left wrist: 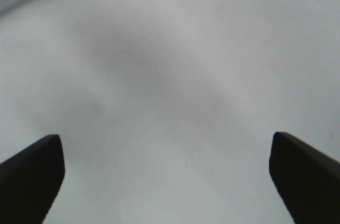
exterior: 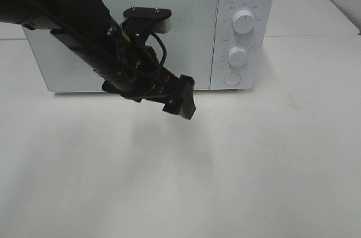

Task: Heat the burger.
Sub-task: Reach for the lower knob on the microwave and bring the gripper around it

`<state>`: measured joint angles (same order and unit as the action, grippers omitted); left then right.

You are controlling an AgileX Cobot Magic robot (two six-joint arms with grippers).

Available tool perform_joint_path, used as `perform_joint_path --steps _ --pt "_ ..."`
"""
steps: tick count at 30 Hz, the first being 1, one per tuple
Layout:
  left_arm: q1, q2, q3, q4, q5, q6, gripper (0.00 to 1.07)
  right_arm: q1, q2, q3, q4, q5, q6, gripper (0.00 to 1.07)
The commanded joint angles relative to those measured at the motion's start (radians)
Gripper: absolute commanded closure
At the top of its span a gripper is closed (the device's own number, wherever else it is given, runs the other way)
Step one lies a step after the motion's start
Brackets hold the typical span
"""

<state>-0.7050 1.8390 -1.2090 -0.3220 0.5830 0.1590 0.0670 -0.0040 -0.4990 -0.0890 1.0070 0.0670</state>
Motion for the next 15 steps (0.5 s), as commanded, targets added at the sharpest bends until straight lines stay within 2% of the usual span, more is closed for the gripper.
perform_joint_path --steps 1,5,6,7,8,9,10,12,13,15 --pt "-0.001 -0.024 -0.006 0.015 0.117 -0.004 0.08 -0.004 -0.026 0.001 0.000 -0.013 0.005 0.33" --pt "-0.001 -0.059 -0.006 0.084 0.249 -0.011 0.08 -0.004 -0.026 0.001 0.000 -0.013 0.005 0.33" --pt "0.000 -0.085 -0.006 0.122 0.296 -0.063 0.08 -0.004 -0.026 0.001 0.000 -0.013 0.005 0.33" --pt "0.000 -0.085 -0.006 0.122 0.296 -0.063 0.08 -0.004 -0.026 0.001 0.000 -0.013 0.005 0.33" --pt "0.000 -0.097 -0.006 0.141 0.311 -0.095 0.08 -0.004 -0.026 0.001 0.000 -0.013 0.005 0.33" --pt "0.000 -0.127 -0.006 0.190 0.346 -0.170 0.08 -0.004 -0.026 0.001 0.000 -0.013 0.005 0.33" --pt "0.000 -0.127 -0.006 0.190 0.346 -0.170 0.08 -0.004 -0.026 0.001 0.000 -0.013 0.005 0.33" --pt "0.000 -0.174 -0.006 0.282 0.415 -0.263 0.08 -0.004 -0.026 0.001 0.000 -0.013 0.005 0.33" --pt "0.000 -0.174 -0.006 0.282 0.415 -0.263 0.08 -0.004 -0.026 0.001 0.000 -0.013 0.005 0.33" --pt "0.003 -0.223 -0.006 0.341 0.480 -0.297 0.08 -0.004 -0.026 0.001 0.000 -0.013 0.005 0.33"
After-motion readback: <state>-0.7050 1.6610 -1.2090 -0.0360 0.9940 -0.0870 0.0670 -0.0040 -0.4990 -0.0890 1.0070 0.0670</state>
